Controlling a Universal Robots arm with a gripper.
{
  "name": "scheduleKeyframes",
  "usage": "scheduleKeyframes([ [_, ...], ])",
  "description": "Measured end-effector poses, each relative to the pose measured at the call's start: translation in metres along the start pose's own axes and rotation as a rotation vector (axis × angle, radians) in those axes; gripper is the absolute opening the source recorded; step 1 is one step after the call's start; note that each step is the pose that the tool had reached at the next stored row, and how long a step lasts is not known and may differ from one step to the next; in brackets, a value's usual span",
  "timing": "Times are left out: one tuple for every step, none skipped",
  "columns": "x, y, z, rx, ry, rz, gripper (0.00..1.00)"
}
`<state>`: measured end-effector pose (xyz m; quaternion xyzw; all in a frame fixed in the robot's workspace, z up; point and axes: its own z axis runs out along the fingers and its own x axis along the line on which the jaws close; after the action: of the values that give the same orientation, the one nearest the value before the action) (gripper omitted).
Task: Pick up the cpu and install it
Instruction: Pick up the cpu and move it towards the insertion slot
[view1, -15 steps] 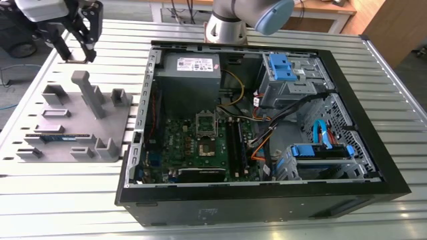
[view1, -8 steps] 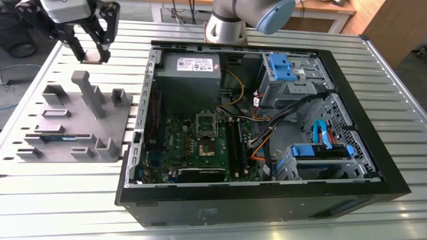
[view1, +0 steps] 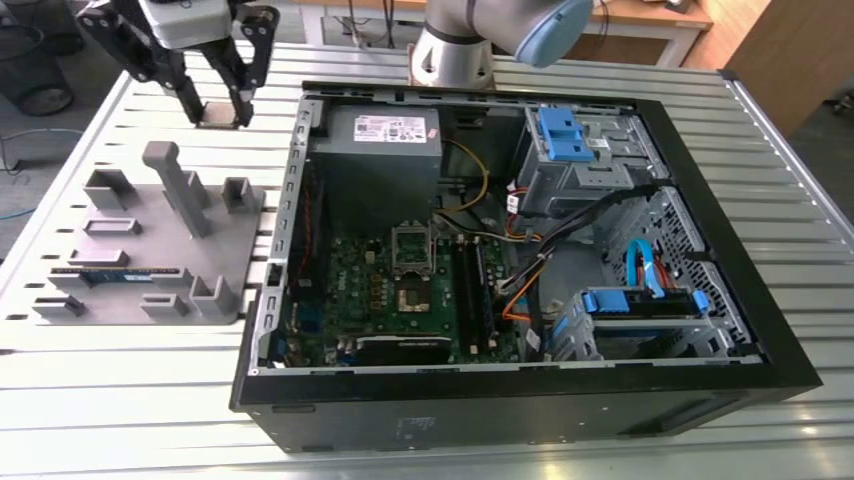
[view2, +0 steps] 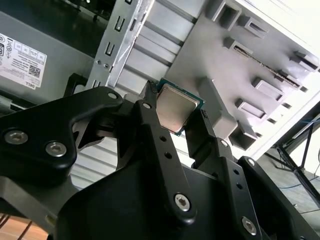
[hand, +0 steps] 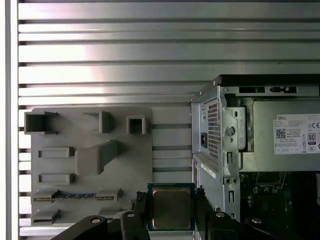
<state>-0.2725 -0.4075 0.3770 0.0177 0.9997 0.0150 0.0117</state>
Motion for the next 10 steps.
scheduleKeyframes([
  [-0.0037, 0.0001, 0.0001, 0.0000, 0.0002, 0.000, 0.47],
  [-0.0073, 0.0003, 0.0002, 0.0000, 0.0005, 0.000, 0.47],
  [-0.0112, 0.0004, 0.0002, 0.0001, 0.0008, 0.000, 0.47],
  [-0.0150, 0.0005, 0.0003, 0.0001, 0.0011, 0.000, 0.47],
  [-0.0187, 0.0007, 0.0004, 0.0000, 0.0014, 0.000, 0.47],
  [-0.0225, 0.0008, 0.0005, 0.0001, 0.0016, 0.000, 0.47],
  [-0.0262, 0.0009, 0.0006, 0.0001, 0.0018, 0.000, 0.47],
  [-0.0299, 0.0011, 0.0007, 0.0001, 0.0022, 0.000, 0.47],
  [-0.0337, 0.0012, 0.0008, 0.0001, 0.0025, 0.000, 0.47],
  [-0.0378, 0.0013, 0.0008, 0.0002, 0.0029, 0.000, 0.47],
])
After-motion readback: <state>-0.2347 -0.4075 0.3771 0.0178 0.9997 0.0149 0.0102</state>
